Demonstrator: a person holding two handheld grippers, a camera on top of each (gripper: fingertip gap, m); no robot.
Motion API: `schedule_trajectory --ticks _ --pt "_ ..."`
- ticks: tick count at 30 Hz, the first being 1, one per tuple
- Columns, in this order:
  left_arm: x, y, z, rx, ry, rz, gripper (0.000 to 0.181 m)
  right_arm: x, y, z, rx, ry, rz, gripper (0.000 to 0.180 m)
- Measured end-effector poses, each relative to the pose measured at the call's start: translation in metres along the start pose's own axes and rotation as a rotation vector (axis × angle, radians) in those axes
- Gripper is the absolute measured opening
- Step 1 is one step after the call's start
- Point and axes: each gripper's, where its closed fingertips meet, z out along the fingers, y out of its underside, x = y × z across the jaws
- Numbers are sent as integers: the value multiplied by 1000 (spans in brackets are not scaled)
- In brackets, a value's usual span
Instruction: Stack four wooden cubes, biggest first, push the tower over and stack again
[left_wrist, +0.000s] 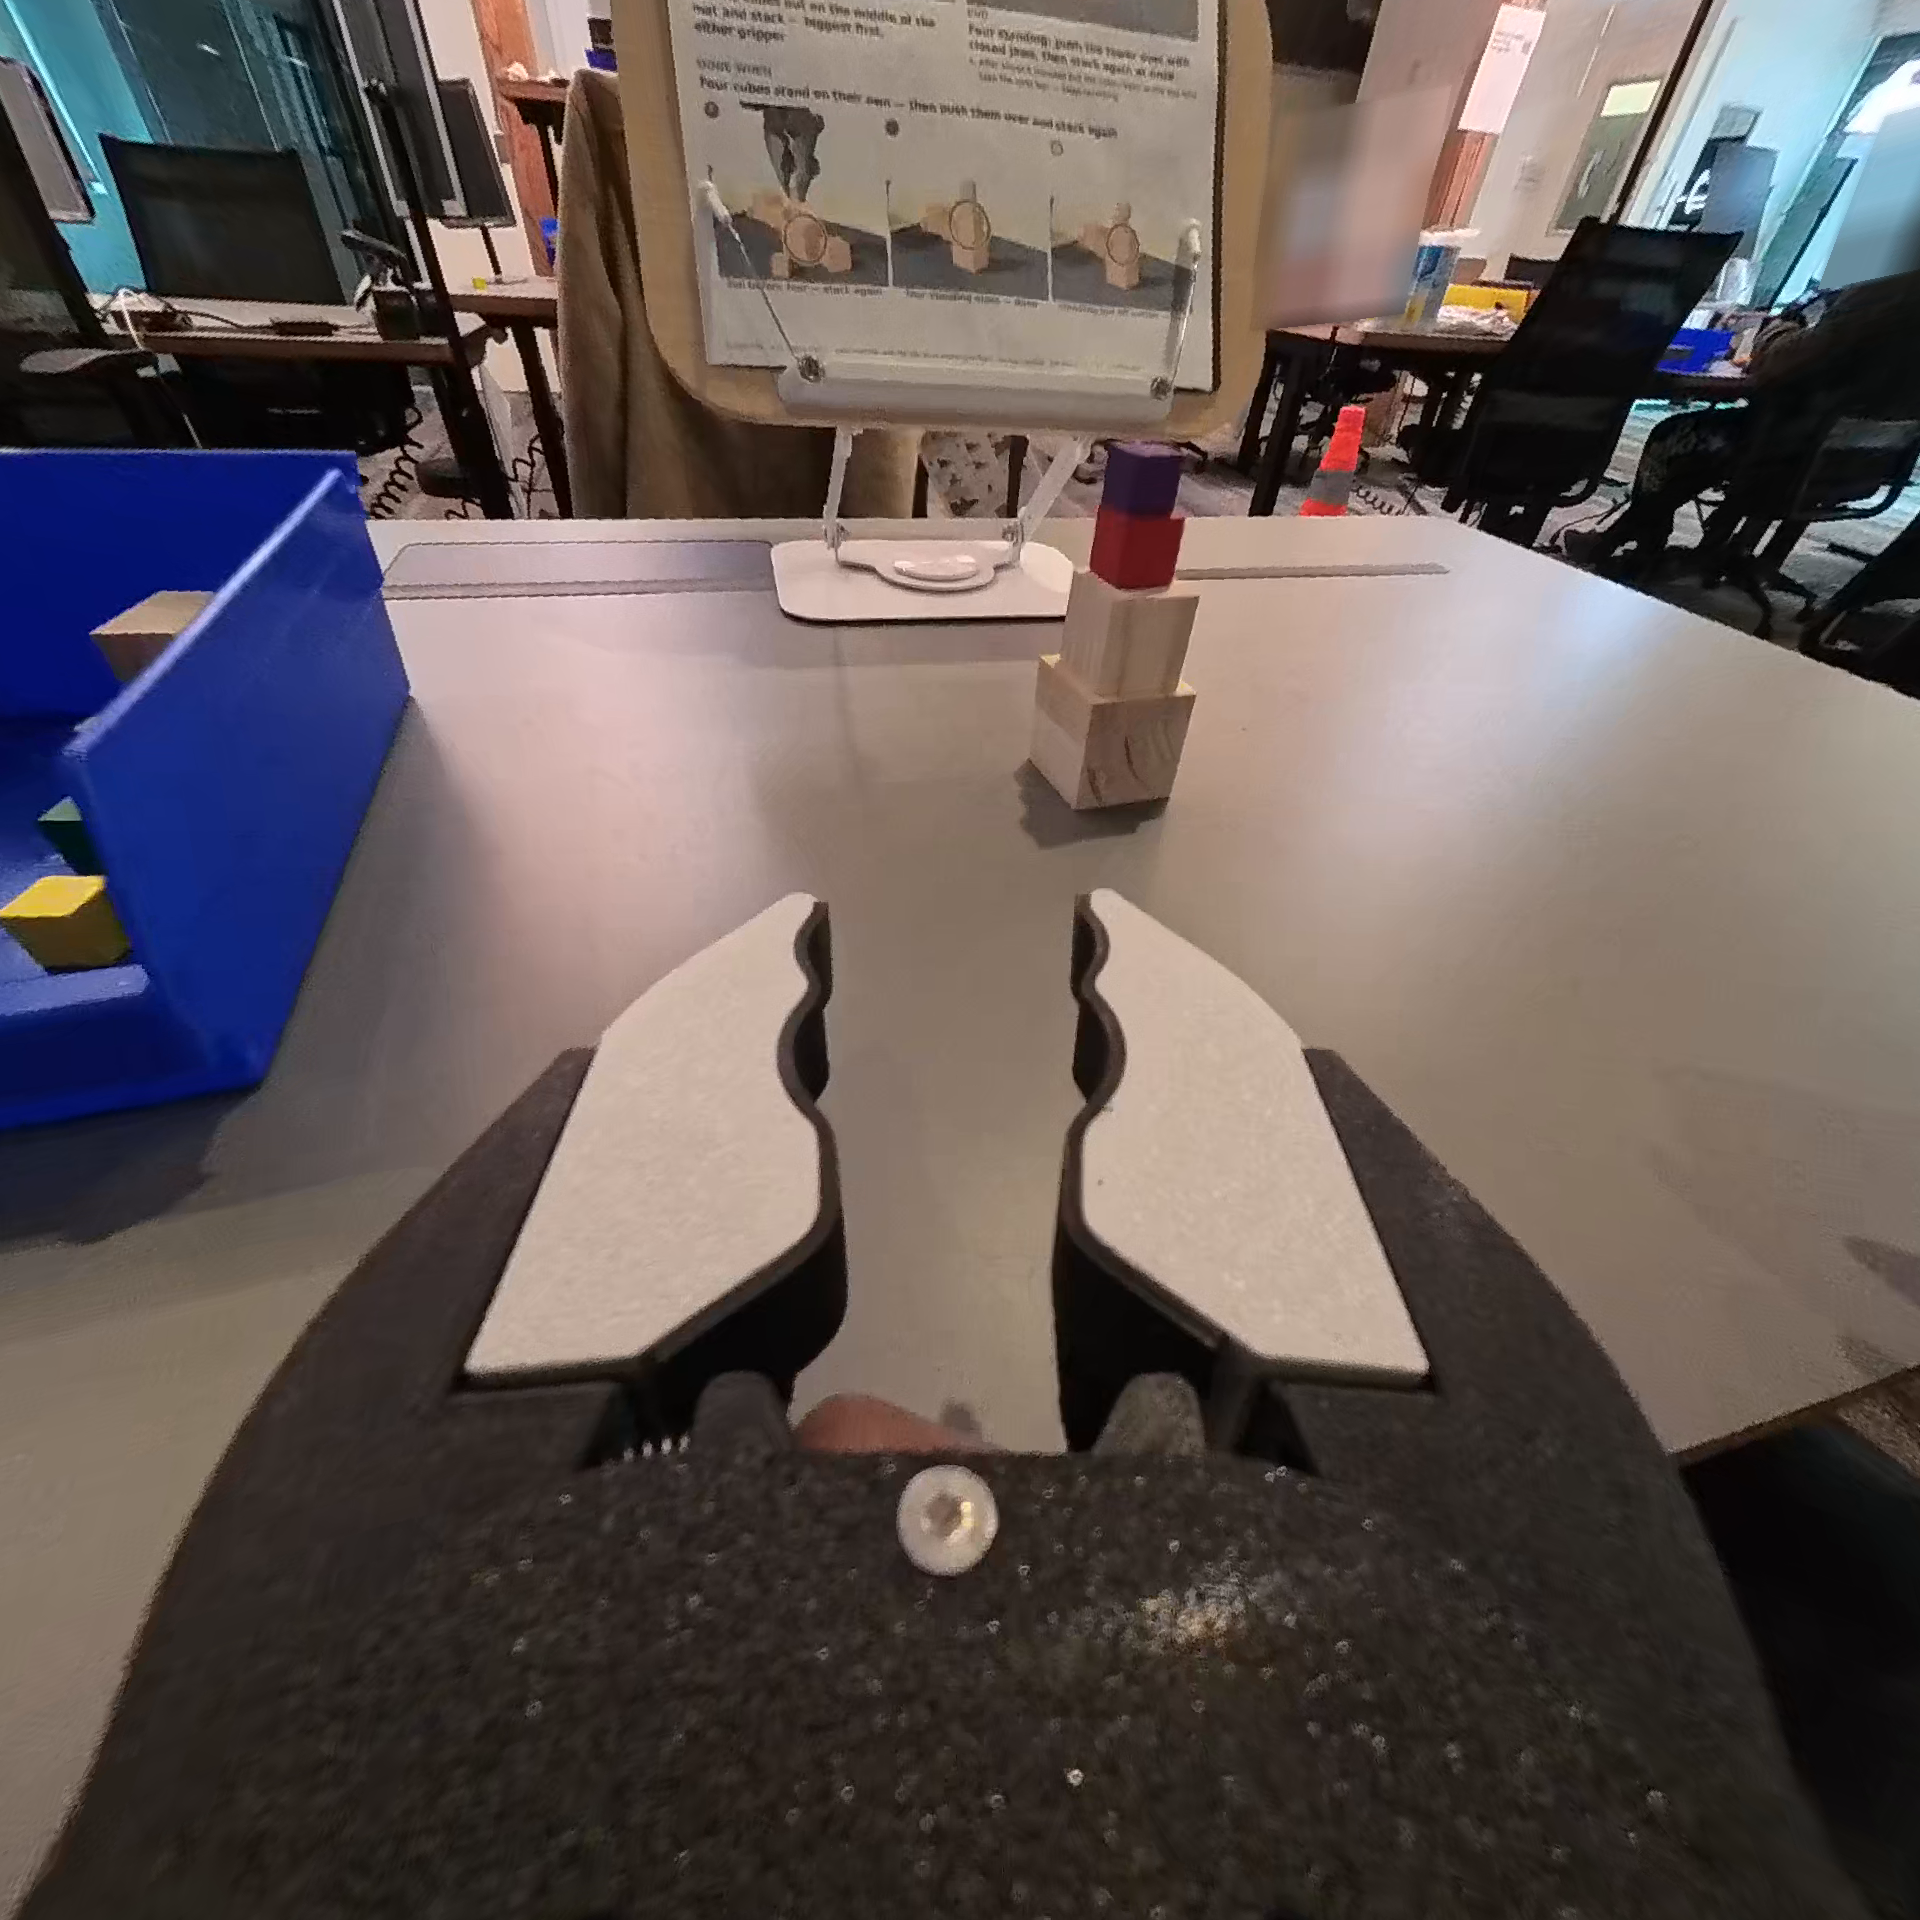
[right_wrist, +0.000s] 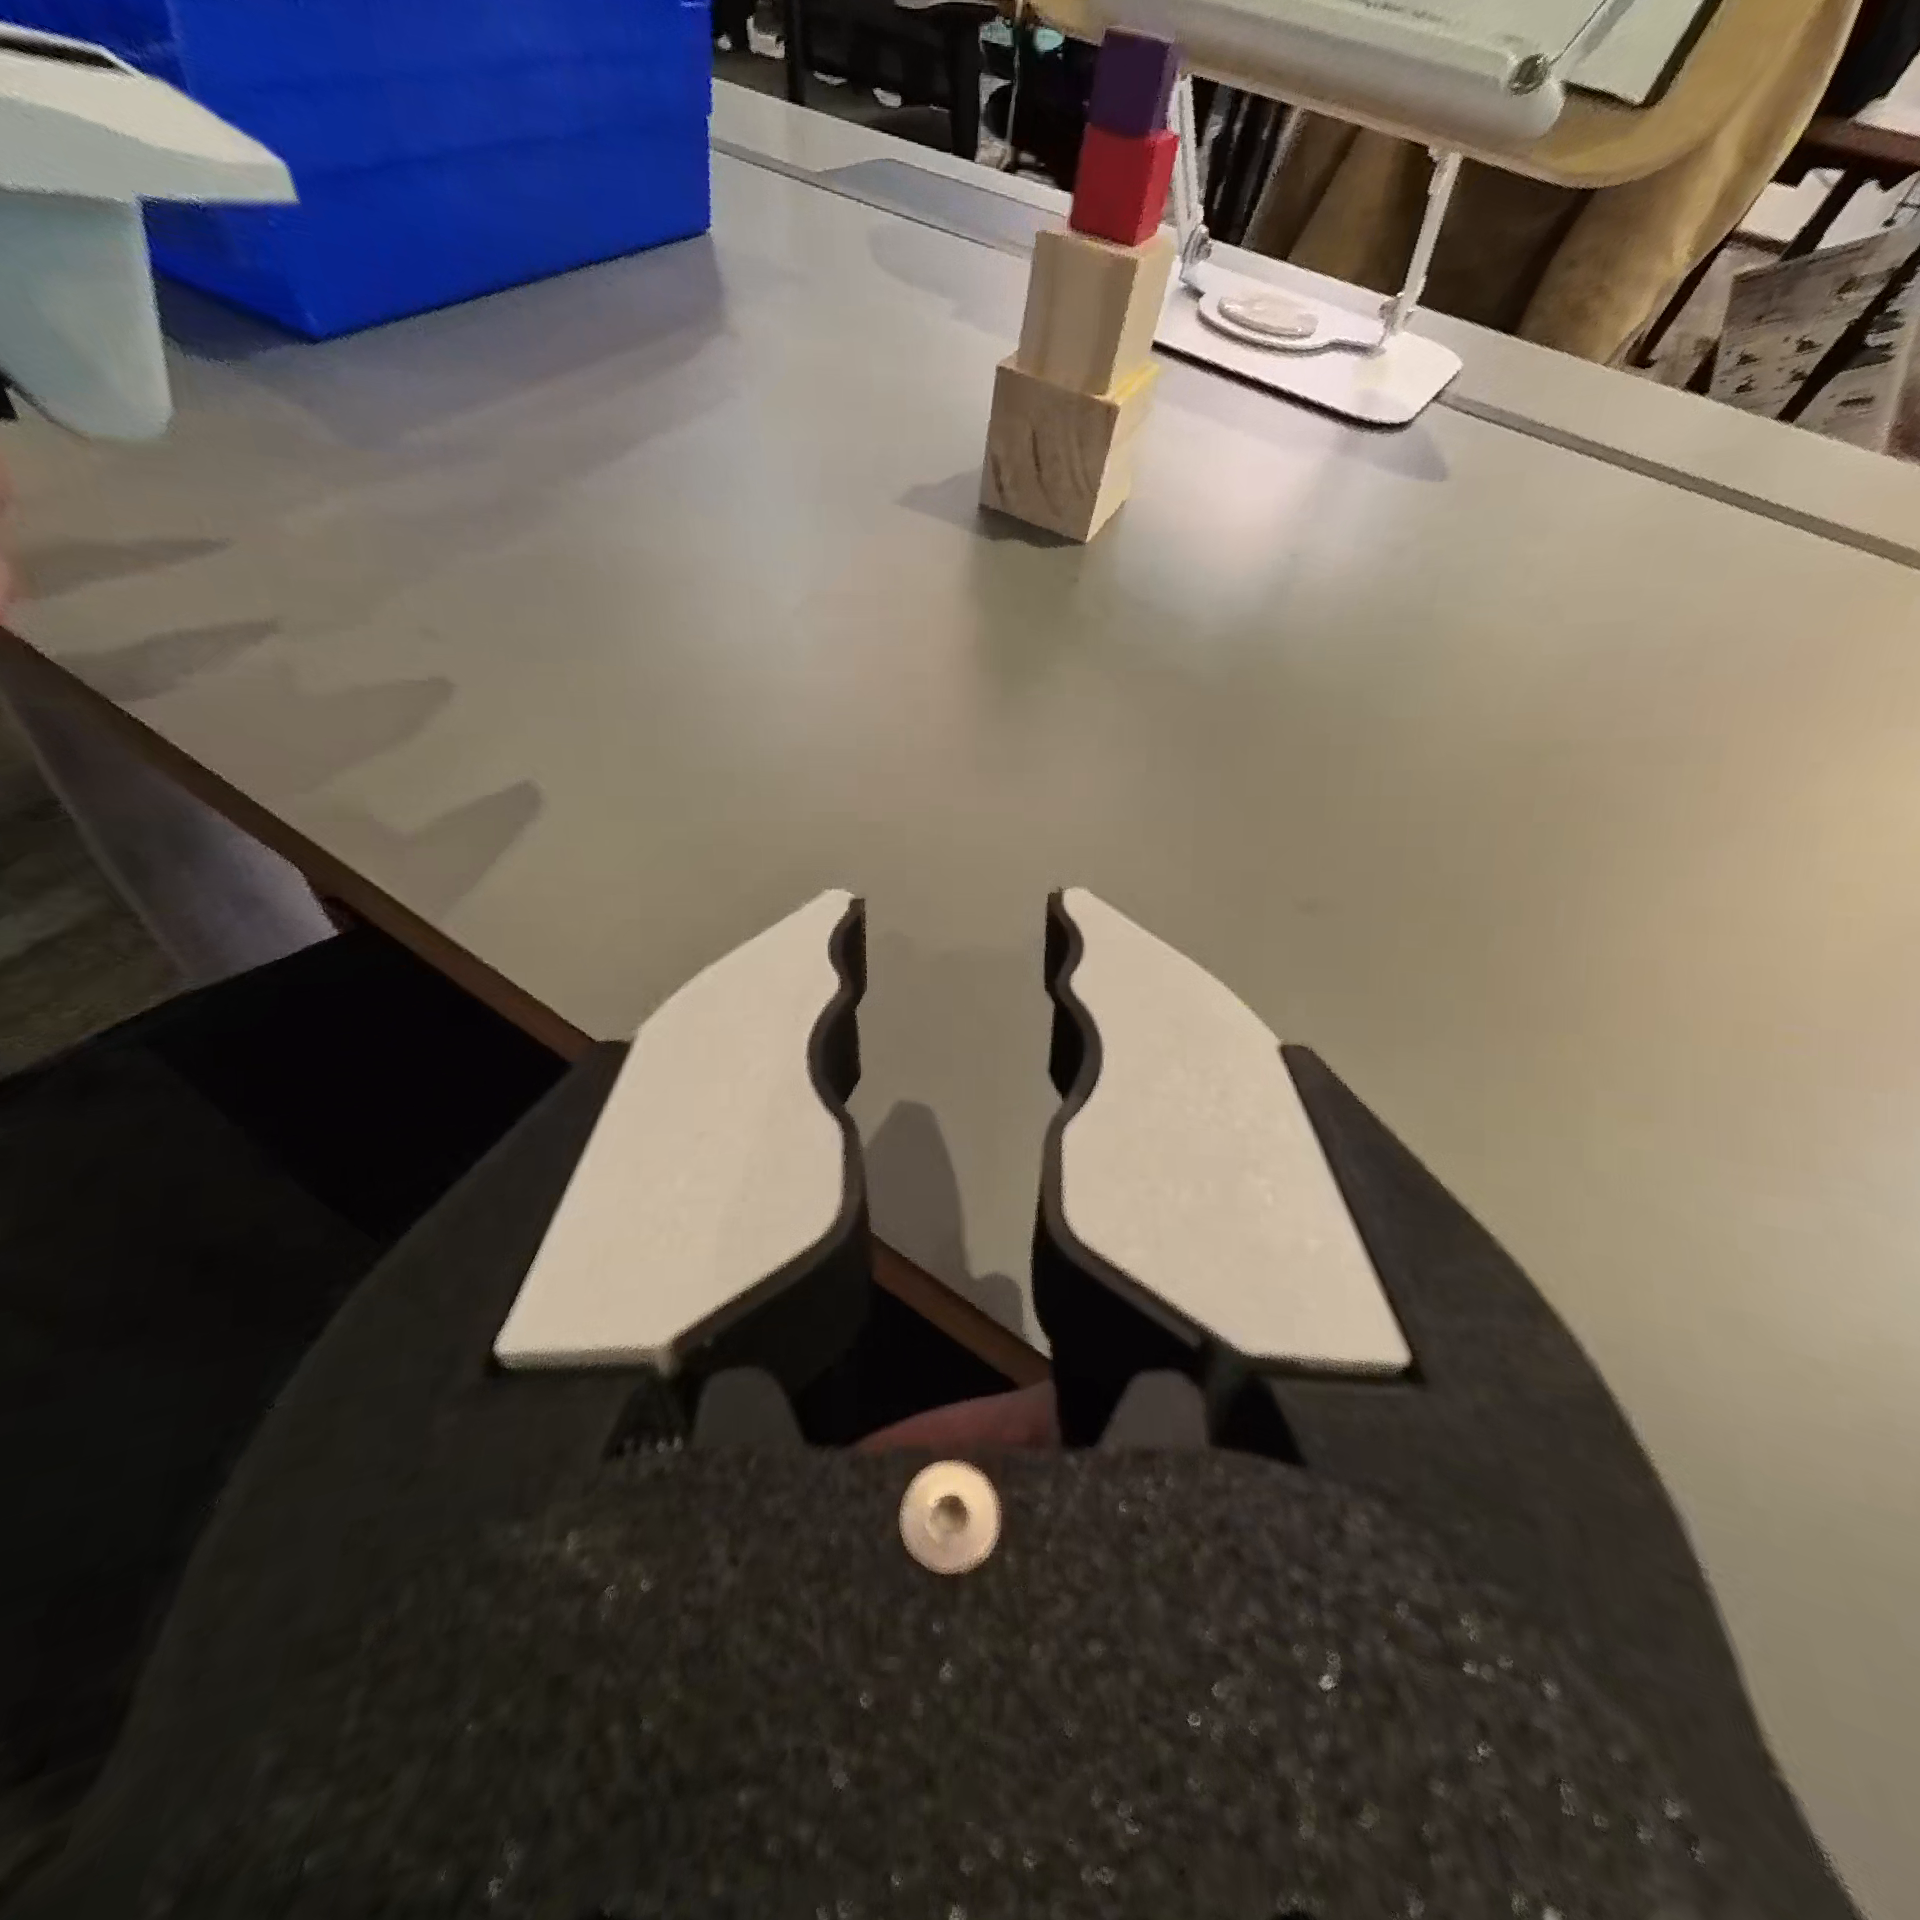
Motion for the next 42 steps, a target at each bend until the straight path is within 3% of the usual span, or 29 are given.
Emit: schedule_trajectory --ticks 16,19,20,26,30,32,35,39,40,42 --pt "28 14 2 -50 38 23 40 3 5 -10 -2 85 -101 28" --pt "28 17 3 -56 42 14 40 -3 4 -10 5 76 -142 15" --pt "28 17 3 -58 42 11 39 -8 2 -11 15 61 -173 0" --pt "25 16 3 -54 37 1 39 -24 -32 5 61 118 -557 0" --pt "23 15 3 -49 41 6 38 -30 -58 41 75 215 -994 0" --pt "23 13 3 -43 44 8 38 -30 -62 72 51 195 -1081 0" --pt "22 11 4 -36 47 17 38 -13 -69 134 -8 181 -1108 0" --pt "19 14 7 -40 39 42 38 65 -72 261 -226 273 -1020 0" --pt "18 15 9 -41 34 48 38 78 -73 275 -262 283 -951 0" --pt "18 18 12 -57 34 49 38 70 -85 258 -208 183 -785 0"
